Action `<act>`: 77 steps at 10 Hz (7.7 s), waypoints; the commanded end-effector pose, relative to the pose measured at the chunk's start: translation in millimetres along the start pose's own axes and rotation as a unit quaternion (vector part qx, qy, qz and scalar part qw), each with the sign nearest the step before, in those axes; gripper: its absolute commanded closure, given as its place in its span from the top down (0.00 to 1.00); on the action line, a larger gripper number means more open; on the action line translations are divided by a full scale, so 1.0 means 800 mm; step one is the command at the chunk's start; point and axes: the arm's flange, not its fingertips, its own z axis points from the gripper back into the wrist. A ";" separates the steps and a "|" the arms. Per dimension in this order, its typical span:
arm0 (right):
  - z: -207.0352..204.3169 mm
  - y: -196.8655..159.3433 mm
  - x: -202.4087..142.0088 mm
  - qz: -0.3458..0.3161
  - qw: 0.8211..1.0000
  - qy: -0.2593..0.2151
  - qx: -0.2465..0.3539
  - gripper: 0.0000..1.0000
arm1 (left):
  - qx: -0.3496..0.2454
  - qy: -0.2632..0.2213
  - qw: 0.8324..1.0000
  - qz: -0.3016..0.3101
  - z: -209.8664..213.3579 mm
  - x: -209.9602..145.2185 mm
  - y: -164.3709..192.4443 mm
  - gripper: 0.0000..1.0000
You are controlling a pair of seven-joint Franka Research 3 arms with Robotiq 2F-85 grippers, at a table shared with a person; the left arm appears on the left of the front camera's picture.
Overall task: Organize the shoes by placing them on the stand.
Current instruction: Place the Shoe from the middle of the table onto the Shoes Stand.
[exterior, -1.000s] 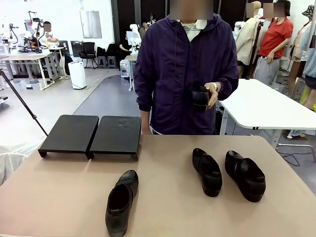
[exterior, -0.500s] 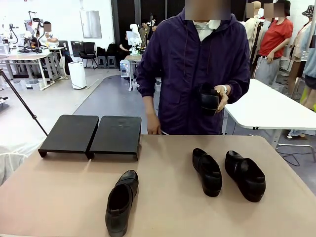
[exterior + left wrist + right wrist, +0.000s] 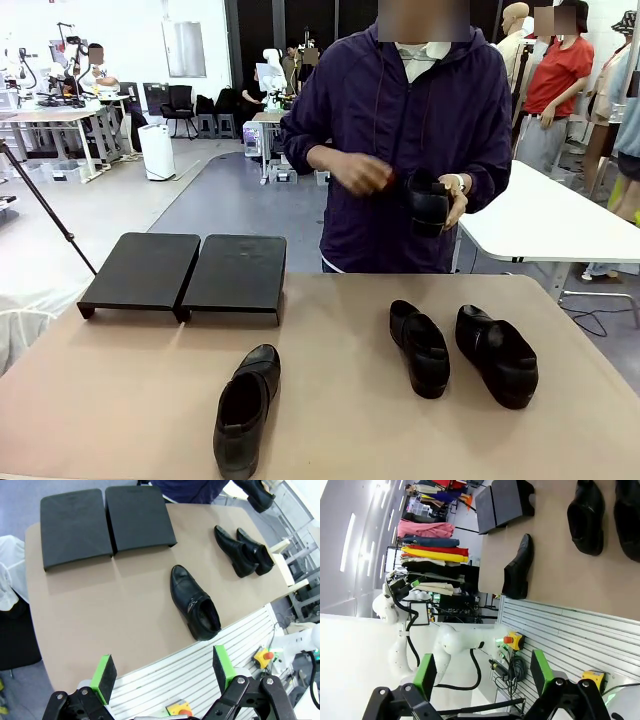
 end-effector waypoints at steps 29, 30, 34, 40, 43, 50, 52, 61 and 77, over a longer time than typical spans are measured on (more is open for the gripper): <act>0.004 0.006 0.004 0.015 1.000 0.000 0.010 1.00 | 0.095 0.351 0.931 -0.014 -0.546 -0.099 -0.253 1.00; 0.004 0.006 0.004 0.015 1.000 0.000 0.010 1.00 | 0.096 0.350 0.932 -0.025 -0.552 -0.101 -0.254 1.00; 0.004 0.006 0.004 0.015 1.000 0.000 0.010 1.00 | 0.129 0.337 0.932 -0.033 -0.554 -0.101 -0.254 0.00; 0.004 0.006 0.004 0.015 1.000 0.000 0.010 1.00 | 0.151 0.330 0.931 -0.036 -0.553 -0.097 -0.253 0.00; 0.004 0.006 0.004 0.015 1.000 0.000 0.010 1.00 | 0.166 0.313 0.935 -0.033 -0.523 -0.075 -0.248 0.00; 0.004 0.006 0.004 0.015 1.000 0.000 0.010 1.00 | 0.238 0.238 0.941 -0.020 -0.245 0.017 -0.233 0.00; 0.004 0.006 0.004 0.015 1.000 0.000 0.010 1.00 | 0.213 0.252 0.944 -0.016 -0.254 0.013 -0.252 0.00; 0.004 0.006 0.004 0.015 1.000 0.000 0.010 1.00 | 0.307 0.147 0.939 -0.046 -0.203 0.123 0.002 0.00; 0.004 0.006 0.004 0.015 1.000 0.000 0.010 1.00 | 0.226 0.081 0.971 -0.003 -0.387 0.196 0.149 0.00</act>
